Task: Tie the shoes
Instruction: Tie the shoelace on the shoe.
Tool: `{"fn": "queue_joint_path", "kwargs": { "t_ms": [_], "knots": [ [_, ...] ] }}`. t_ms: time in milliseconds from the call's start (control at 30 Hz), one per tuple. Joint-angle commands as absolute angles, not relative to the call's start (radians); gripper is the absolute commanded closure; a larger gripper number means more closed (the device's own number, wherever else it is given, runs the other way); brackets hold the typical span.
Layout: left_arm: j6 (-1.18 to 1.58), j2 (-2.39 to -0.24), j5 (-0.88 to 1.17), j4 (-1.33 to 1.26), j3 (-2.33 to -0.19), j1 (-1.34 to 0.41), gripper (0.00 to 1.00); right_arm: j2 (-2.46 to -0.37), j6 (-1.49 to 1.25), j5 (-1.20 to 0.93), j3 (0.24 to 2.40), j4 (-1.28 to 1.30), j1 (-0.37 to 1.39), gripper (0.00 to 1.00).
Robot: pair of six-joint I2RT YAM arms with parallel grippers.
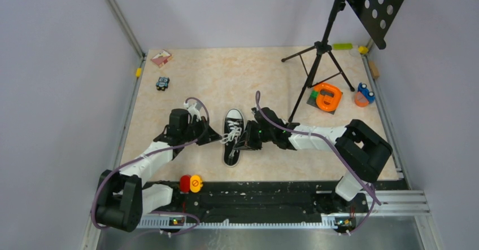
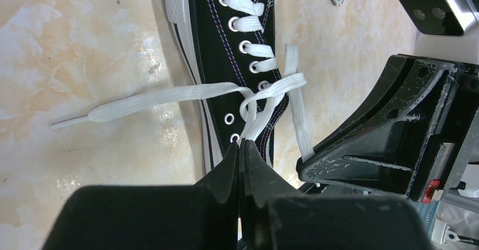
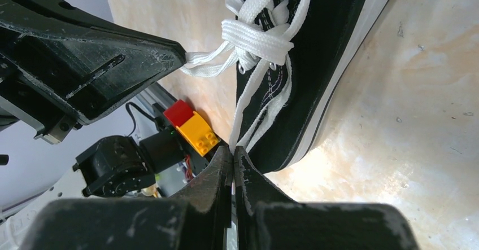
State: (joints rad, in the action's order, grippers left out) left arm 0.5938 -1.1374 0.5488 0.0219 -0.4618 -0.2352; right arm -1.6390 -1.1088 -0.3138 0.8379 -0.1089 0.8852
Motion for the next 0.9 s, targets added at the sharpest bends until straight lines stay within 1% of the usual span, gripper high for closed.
{"fn": "queue_joint_path", "kwargs": {
  "t_ms": [0, 100, 133, 167, 267, 300, 367, 467, 533, 600, 733, 800, 867],
  "knots": [
    [0.594, -1.145, 0.546, -0.021, -0.478, -0.235, 1.00, -1.624, -1.107, -0.343, 0.821, -0.154, 0.881, 1.00],
    [0.595, -1.144, 0.548, -0.022, -0.474, -0.235, 1.00, -1.647, -1.110, -0.373, 0.815, -0.166, 0.878, 1.00],
    [0.596, -1.144, 0.547, -0.024, -0.473, -0.235, 1.00, -1.657, -1.106, -0.388, 0.818, -0.170, 0.877, 0.97],
    [0.597, -1.146, 0.547, -0.026, -0.472, -0.235, 1.00, -1.662, -1.103, -0.400, 0.820, -0.179, 0.877, 0.89],
    [0.598, -1.144, 0.544, -0.027, -0.470, -0.235, 1.00, -1.654, -1.082, -0.394, 0.831, -0.164, 0.874, 0.70],
    [0.599, -1.142, 0.544, -0.029, -0.469, -0.235, 1.00, -1.648, -1.072, -0.386, 0.837, -0.143, 0.870, 0.65],
    [0.600, -1.141, 0.546, -0.032, -0.466, -0.235, 1.00, -1.632, -1.053, -0.404, 0.837, -0.130, 0.845, 0.59],
    [0.602, -1.141, 0.548, -0.032, -0.464, -0.235, 1.00, -1.603, -1.006, -0.440, 0.836, -0.113, 0.770, 0.57],
    [0.604, -1.131, 0.546, -0.036, -0.458, -0.235, 1.00, -1.576, -0.953, -0.410, 0.854, -0.061, 0.731, 0.54],
    [0.596, -1.129, 0.541, -0.024, -0.466, -0.235, 1.00, -1.561, -0.917, -0.375, 0.876, -0.029, 0.695, 0.53],
    [0.595, -1.135, 0.545, -0.024, -0.474, -0.235, 1.00, -1.586, -0.893, -0.303, 0.916, -0.043, 0.675, 0.58],
    [0.597, -1.138, 0.546, -0.026, -0.475, -0.235, 1.00, -1.619, -0.895, -0.296, 0.936, -0.066, 0.675, 0.61],
    [0.598, -1.140, 0.547, -0.025, -0.478, -0.235, 1.00, -1.652, -0.906, -0.303, 0.949, -0.097, 0.675, 0.62]
  ]
}}
